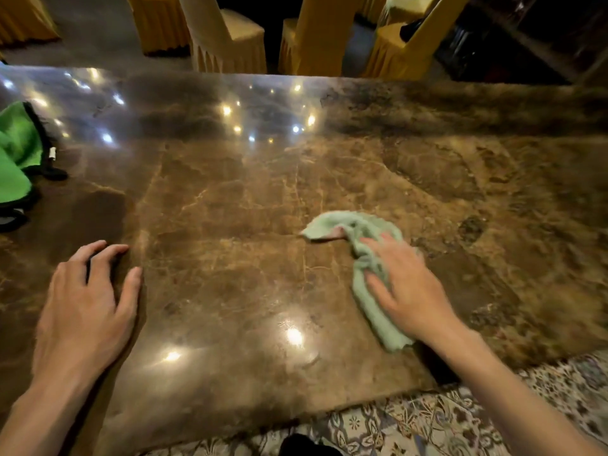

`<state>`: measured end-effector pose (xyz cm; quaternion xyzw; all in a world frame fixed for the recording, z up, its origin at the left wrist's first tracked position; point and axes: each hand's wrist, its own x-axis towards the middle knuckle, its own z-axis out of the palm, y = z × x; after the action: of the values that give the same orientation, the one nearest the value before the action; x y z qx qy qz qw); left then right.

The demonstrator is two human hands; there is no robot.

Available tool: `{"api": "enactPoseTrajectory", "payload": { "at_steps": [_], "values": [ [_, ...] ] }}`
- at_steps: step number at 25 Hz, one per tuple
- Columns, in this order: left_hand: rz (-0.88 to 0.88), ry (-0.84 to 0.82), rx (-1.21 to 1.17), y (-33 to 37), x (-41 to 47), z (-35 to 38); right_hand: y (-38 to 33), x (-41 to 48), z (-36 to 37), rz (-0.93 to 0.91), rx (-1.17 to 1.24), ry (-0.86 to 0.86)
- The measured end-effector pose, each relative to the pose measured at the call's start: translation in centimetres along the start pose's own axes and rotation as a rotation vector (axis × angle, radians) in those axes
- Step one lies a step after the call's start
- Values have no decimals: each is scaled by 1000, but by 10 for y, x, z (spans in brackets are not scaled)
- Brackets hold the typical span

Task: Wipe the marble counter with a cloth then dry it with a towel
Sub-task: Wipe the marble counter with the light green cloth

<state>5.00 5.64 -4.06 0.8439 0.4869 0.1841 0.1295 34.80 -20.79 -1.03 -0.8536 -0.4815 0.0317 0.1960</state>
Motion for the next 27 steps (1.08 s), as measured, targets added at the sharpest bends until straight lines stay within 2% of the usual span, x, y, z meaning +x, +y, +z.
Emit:
{"api": "enactPoseTrajectory", "payload": {
  "at_steps": [2,3,5,9,11,13,15,18,20,25,27],
  "values": [
    [-16,25,-18,-5,1,5,63,45,-26,325,-58,92],
    [-20,35,0,-7,2,7,82,69,-34,431,-92,105],
    [-7,45,42,-9,4,9,82,114,-30,458,-151,58],
    [13,58,42,-8,5,6,-36,143,34,32,-81,-10],
    [22,66,43,-5,3,5,-107,105,63,-202,-39,-102],
    [31,91,53,-5,3,5,-150,49,71,-369,-50,-198],
    [37,113,73,-9,4,8,-153,0,65,-463,-34,-252],
    [42,118,44,-23,7,17,-113,-37,43,-504,5,-291],
    [50,115,8,-31,9,23,-72,-35,24,-436,-27,-238],
    [45,121,-28,-28,8,25,21,39,-7,20,-16,-136],
    [56,120,11,-21,7,20,23,76,-1,57,-65,-101]
  ]
}}
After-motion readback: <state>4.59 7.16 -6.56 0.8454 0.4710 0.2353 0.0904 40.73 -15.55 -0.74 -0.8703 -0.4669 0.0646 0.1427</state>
